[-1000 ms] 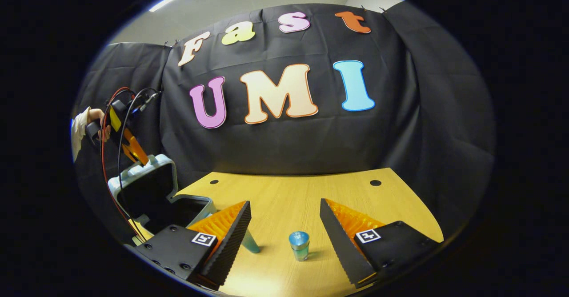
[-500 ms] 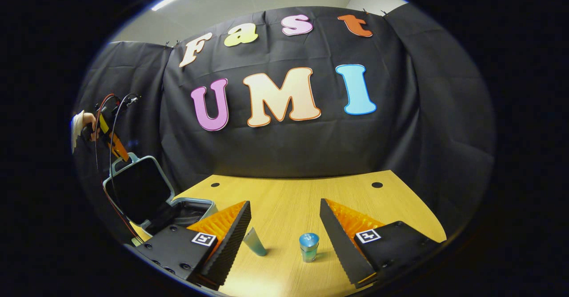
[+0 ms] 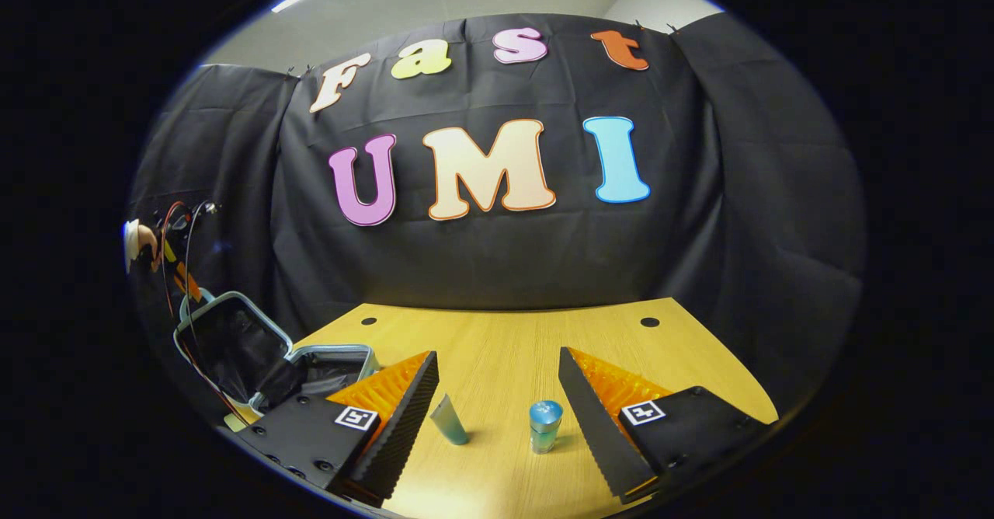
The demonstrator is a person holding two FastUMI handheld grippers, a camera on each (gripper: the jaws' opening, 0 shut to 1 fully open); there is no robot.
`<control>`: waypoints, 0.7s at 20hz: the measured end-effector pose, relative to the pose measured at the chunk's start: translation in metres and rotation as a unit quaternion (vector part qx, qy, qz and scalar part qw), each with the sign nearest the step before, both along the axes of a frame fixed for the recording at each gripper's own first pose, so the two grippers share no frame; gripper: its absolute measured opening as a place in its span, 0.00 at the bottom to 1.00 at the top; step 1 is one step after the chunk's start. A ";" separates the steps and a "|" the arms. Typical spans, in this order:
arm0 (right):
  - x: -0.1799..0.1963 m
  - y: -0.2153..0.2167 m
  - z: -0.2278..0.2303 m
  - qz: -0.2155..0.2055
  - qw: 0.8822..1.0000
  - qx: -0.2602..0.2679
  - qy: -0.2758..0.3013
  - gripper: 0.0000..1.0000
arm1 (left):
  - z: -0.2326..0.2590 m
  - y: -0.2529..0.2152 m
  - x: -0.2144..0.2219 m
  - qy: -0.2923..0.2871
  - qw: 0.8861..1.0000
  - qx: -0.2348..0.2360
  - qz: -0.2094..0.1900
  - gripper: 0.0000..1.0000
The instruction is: First open the suitcase, pack the skin care products into it, and then close the suitcase.
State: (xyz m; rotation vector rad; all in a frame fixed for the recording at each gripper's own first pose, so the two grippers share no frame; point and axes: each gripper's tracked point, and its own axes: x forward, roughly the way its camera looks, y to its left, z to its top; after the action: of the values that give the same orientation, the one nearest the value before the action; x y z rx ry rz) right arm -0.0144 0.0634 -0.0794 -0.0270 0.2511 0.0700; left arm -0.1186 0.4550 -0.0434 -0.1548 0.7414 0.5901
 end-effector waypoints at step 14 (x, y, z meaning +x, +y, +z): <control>-0.004 -0.006 0.006 -0.036 0.999 0.014 0.002 0.97 | -0.135 0.029 -0.037 0.005 0.989 -0.139 0.059 0.00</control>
State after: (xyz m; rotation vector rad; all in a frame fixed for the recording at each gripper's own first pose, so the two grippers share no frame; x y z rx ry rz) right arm -0.0186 0.0573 -0.0730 0.0095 0.2543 0.0010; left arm -0.1553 0.4843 -0.1785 -0.4556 0.8263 0.5985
